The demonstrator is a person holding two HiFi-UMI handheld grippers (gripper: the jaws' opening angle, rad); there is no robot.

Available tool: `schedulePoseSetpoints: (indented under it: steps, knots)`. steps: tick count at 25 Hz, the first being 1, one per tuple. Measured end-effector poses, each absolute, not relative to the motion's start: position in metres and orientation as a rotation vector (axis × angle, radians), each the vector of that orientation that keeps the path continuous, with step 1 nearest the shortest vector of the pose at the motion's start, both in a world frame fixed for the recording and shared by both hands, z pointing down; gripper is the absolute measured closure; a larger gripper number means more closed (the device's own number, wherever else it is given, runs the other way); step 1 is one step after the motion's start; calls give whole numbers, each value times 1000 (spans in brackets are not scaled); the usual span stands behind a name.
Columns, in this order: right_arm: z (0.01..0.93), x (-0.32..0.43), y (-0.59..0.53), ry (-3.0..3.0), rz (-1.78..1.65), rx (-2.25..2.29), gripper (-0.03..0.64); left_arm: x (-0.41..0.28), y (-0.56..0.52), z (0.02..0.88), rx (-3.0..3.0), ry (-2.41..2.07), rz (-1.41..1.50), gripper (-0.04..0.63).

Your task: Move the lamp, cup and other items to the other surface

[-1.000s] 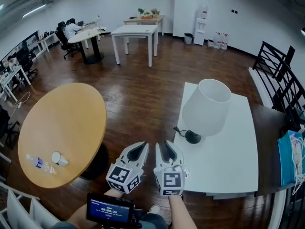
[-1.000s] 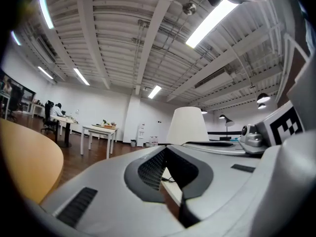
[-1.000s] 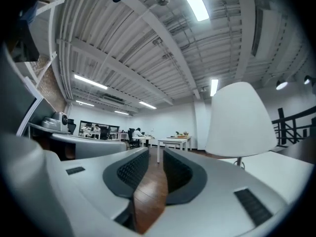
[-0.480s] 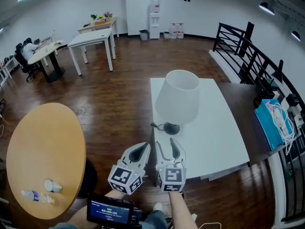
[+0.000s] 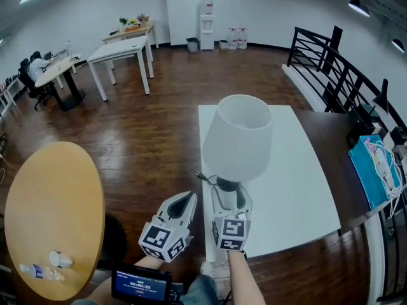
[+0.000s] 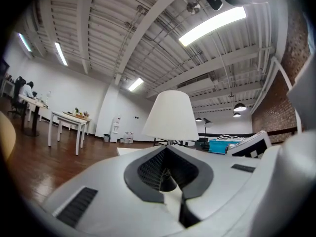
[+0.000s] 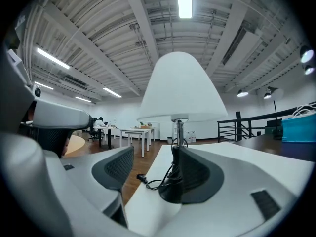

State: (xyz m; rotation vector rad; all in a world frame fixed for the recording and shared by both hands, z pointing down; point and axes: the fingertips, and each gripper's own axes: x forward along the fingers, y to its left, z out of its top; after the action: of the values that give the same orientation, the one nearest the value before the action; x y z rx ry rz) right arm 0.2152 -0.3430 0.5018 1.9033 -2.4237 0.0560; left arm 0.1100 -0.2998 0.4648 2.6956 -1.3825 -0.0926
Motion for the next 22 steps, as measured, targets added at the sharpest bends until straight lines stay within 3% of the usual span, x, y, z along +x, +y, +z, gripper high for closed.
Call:
schedulePoseSetpoints:
  steps: [15,17,19,22]
  knots:
    - [542,237,-456,-2478,-51,1945,321,112,-382,515,2627,-1502,4,589]
    - [541,236,-460,-2503,-78,1932,344,108,-387,517,2631,-1519,-4,589]
    - [538,236,-461,-2516,-91,1909,414,107,-391,521,2628,-1529,4,589]
    - [535,233,-459,-2495,-105,1866,442,109,-393,525,2625,-1529,25,589]
